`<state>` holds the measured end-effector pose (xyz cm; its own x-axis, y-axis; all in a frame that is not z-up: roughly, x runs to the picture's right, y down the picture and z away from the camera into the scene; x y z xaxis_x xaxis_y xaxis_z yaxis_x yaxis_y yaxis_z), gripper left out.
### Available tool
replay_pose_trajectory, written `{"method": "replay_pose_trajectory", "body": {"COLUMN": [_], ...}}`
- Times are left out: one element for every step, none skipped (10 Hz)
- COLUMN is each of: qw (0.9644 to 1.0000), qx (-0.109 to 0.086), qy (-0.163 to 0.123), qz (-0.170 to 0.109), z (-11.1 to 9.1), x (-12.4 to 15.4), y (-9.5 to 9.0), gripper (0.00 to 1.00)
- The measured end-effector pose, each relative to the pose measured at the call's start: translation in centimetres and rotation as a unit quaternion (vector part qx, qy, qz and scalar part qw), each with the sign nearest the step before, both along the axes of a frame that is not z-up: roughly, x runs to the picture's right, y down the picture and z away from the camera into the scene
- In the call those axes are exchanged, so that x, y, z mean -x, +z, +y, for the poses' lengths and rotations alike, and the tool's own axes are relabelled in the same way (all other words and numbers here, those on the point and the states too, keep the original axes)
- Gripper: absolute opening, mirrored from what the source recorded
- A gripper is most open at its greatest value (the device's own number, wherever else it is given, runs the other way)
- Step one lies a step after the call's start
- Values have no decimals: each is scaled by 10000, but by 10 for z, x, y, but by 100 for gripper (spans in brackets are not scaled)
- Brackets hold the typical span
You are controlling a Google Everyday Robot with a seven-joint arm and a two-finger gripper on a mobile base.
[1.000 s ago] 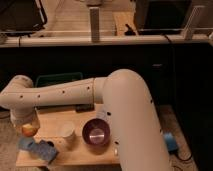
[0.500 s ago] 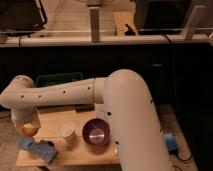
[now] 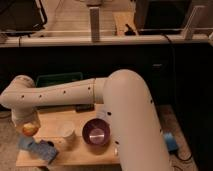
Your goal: Place apple in plastic cup
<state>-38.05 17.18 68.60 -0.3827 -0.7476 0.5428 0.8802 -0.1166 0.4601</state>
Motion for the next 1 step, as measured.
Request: {"method": "replay_pose_trajectory", "body": {"qw": [10000], "qx": [-10], "qy": [-7], "qz": [-19], "z": [0], "x": [0], "y": [0], "gripper": [25]}}
